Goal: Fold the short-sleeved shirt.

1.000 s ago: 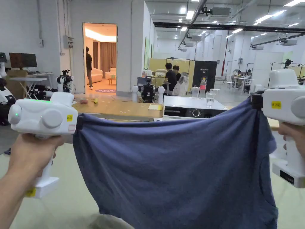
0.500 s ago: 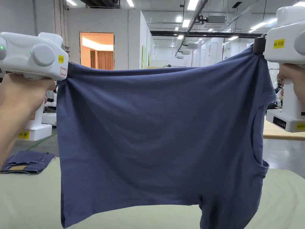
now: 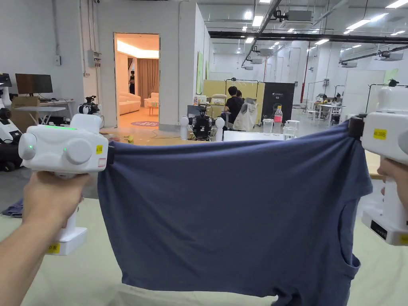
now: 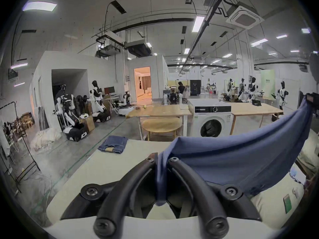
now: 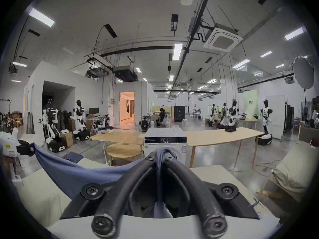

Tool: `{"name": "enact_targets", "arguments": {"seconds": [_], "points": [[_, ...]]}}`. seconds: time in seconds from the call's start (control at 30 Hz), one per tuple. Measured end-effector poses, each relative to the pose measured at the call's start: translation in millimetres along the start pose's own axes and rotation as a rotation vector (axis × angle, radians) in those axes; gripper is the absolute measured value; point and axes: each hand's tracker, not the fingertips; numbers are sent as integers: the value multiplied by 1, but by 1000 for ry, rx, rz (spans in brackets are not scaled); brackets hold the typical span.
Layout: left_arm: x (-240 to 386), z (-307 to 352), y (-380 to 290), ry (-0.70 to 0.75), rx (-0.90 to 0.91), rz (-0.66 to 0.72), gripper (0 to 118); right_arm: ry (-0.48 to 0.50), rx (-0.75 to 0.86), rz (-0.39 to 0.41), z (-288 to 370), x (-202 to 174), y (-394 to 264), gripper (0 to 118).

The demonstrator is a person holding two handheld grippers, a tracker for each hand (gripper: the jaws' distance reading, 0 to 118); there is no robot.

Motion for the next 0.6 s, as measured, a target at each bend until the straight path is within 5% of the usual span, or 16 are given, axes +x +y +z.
{"name": "enact_targets", "arguments": {"seconds": [0.17, 0.4, 0.6], "points": [[0, 58, -51, -45, 18, -14, 2, 17, -1, 16, 77, 10, -45, 1], [1, 144, -199, -99, -68, -12, 2, 31, -157, 158, 190, 22, -187, 1], [-3, 178, -346, -78, -310, 23, 2, 6, -454, 84, 242, 45, -351, 1]]}}
